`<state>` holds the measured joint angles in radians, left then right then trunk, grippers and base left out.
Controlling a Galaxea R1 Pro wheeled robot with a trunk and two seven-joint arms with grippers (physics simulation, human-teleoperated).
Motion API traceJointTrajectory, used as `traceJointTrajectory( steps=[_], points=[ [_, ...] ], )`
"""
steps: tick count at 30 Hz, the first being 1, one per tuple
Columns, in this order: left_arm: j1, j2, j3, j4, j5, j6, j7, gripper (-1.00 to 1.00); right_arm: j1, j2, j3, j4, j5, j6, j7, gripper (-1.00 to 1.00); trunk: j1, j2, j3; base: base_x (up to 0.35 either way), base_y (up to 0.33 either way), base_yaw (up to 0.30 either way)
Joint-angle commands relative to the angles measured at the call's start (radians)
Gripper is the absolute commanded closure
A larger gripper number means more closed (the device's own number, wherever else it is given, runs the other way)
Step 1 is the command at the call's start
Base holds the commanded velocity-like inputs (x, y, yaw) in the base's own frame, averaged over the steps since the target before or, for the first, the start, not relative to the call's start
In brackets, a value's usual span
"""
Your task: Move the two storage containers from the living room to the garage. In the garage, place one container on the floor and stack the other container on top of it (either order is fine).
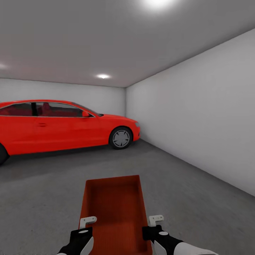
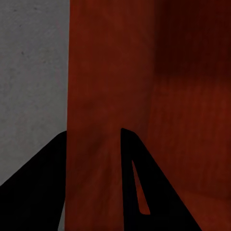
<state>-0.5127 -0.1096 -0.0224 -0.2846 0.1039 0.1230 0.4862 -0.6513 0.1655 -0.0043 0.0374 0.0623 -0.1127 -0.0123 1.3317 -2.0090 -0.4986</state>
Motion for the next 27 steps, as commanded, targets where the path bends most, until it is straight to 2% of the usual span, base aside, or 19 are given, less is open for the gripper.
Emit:
traceJointTrajectory(
  steps=[1,4,27],
  points=[
    [0.0,-0.001,-0.001,0.001,0.037,0.003,-0.035,1.0,-0.002,0.009,-0.043,-0.054,0.02,-0.012,0.015,1.0,0.004,-0.008,-0.005,0.0,0.0,0.0],
    [0.0,-0.001,-0.001,0.0,0.037,0.003,-0.035,1.0,-0.002,0.009,-0.043,-0.054,0.019,-0.012,0.015,1.0,0.015,-0.029,-0.014,0.0,0.0,0.0],
    [0.0,0.001,0.0,-0.001,0.037,0.009,-0.032,1.0,-0.002,0.009,-0.043,-0.055,0.017,0.001,0.008,1.0,0.015,-0.029,-0.014,0.0,0.0,0.0]
  ],
)
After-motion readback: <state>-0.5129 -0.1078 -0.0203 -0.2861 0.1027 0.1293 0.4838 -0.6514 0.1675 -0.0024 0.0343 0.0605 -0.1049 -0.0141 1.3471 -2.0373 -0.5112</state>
